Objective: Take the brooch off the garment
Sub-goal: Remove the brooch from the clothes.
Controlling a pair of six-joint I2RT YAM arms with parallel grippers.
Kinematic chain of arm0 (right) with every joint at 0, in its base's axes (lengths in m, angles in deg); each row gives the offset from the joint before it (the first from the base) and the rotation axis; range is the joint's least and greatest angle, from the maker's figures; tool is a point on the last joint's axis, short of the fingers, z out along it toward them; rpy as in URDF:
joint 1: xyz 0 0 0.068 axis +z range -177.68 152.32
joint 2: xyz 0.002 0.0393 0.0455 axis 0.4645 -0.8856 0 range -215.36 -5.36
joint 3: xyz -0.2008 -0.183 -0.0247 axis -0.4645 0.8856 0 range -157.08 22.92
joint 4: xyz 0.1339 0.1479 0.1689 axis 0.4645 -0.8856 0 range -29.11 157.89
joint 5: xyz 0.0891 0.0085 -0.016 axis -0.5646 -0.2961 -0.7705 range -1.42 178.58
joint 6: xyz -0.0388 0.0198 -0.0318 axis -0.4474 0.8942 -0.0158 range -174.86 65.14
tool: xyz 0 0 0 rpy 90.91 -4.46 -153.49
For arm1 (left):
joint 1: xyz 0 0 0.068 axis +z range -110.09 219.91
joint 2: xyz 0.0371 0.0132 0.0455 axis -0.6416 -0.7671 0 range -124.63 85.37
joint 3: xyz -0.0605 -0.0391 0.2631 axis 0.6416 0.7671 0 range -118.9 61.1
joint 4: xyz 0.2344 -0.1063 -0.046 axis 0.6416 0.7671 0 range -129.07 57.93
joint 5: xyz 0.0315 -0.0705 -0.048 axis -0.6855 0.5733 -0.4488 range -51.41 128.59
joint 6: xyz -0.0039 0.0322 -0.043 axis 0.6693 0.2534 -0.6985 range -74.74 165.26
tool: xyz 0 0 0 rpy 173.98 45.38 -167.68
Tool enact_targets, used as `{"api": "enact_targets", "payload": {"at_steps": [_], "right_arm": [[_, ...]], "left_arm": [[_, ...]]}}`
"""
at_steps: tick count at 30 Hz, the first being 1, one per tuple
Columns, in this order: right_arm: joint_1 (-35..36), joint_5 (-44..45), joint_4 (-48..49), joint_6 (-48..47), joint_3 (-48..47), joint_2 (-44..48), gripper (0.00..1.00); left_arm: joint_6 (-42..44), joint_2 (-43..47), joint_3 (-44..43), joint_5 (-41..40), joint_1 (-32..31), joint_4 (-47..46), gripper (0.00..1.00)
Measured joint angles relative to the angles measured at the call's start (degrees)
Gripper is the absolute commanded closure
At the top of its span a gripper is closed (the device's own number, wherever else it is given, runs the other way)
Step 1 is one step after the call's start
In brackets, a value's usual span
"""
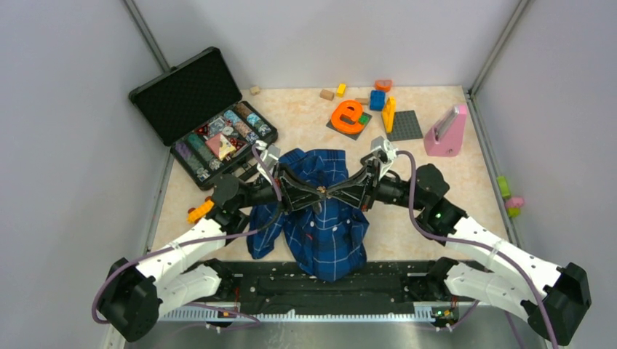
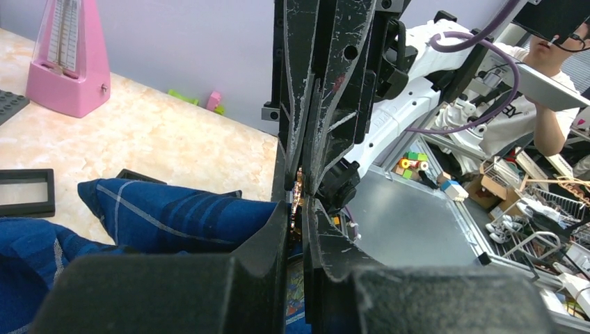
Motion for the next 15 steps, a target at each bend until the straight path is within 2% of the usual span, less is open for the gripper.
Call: {"api": "enact_targets", "payload": {"at_steps": [2, 5, 11, 13, 15], "right_arm": [[0.0, -0.1, -0.2, 0.5, 0.0, 0.0, 1.0], [0.0, 0.7, -3.4, 1.0, -0.7, 0.0, 1.0], [-0.1, 3.4, -15.8, 2.6, -7.3, -1.5, 1.0], [-0.1, 3.7, -17.6, 3.5, -8.2, -1.6, 1.0], [-0.1, 4.0, -18.9, 4.5, -8.4, -1.6, 1.0]], "left_arm": [[0.1, 0.0, 0.2, 0.0, 0.1, -0.1, 0.72], [1.8, 1.1, 0.2, -0.2, 0.2, 2.4, 0.61], [11.6, 6.3, -0.2, -4.0, 0.2, 15.1, 0.49], [13.9, 7.5, -0.3, -5.1, 0.2, 17.8, 0.49], [15.6, 8.1, -0.4, -5.9, 0.2, 19.6, 0.52]]}}
